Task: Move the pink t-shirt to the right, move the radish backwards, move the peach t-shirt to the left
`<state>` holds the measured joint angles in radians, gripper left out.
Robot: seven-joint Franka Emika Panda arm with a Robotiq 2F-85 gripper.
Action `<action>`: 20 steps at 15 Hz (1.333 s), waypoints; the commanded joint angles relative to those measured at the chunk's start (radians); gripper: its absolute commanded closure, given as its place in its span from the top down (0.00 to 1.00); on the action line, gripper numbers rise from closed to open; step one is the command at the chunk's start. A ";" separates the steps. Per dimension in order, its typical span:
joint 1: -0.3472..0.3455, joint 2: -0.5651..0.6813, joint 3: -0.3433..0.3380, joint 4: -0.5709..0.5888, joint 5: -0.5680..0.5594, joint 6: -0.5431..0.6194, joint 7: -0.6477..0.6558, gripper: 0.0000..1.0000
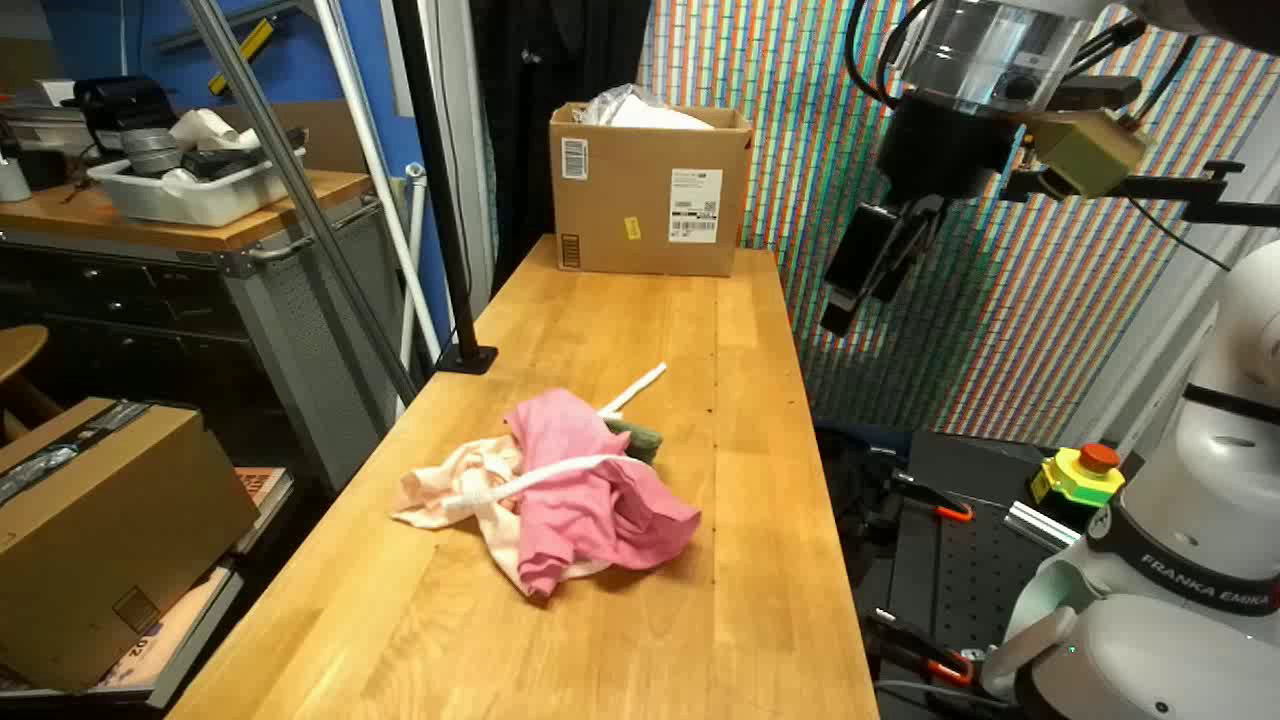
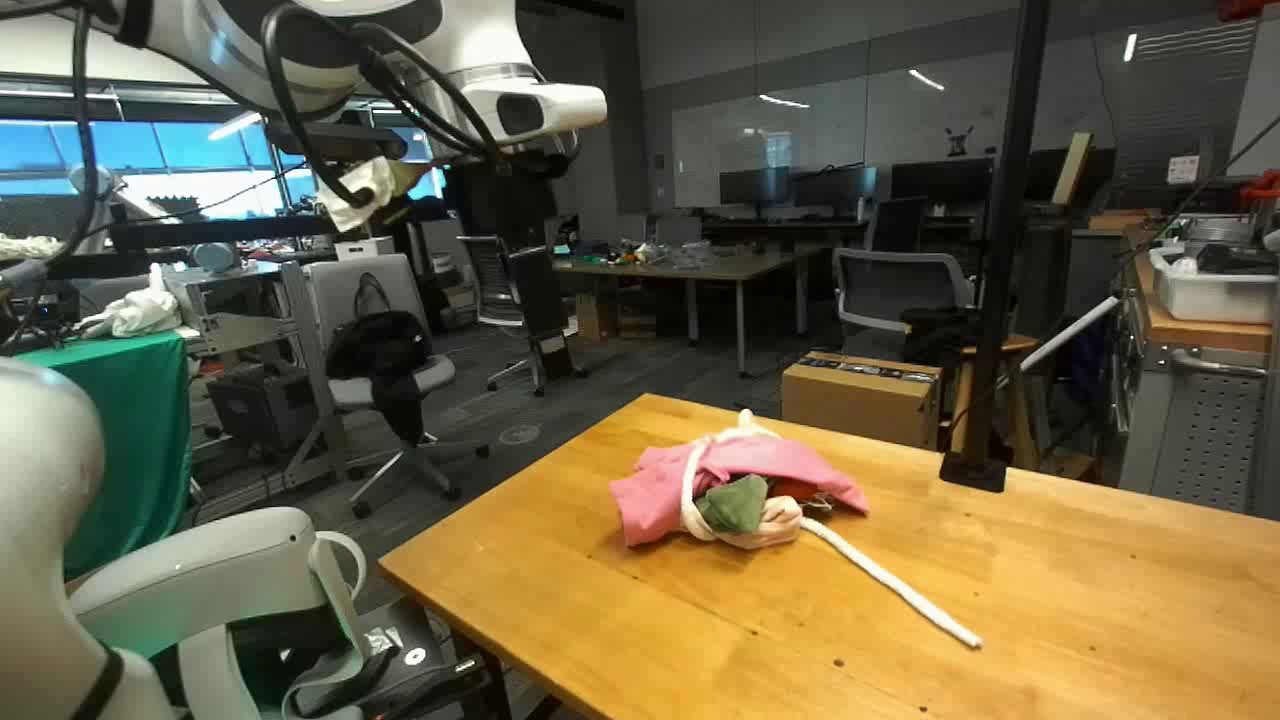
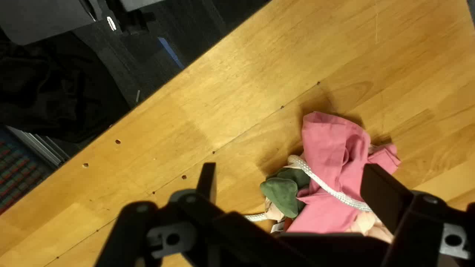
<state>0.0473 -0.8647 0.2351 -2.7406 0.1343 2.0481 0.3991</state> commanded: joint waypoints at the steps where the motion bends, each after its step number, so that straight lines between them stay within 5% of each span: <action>1: 0.001 0.000 -0.002 0.004 -0.002 -0.003 0.001 1.00; 11: -0.007 0.029 0.008 0.014 -0.017 0.014 -0.003 1.00; 20: 0.026 0.273 0.010 0.070 -0.014 0.167 -0.070 1.00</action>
<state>0.0548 -0.6989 0.2411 -2.7184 0.1253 2.1315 0.3477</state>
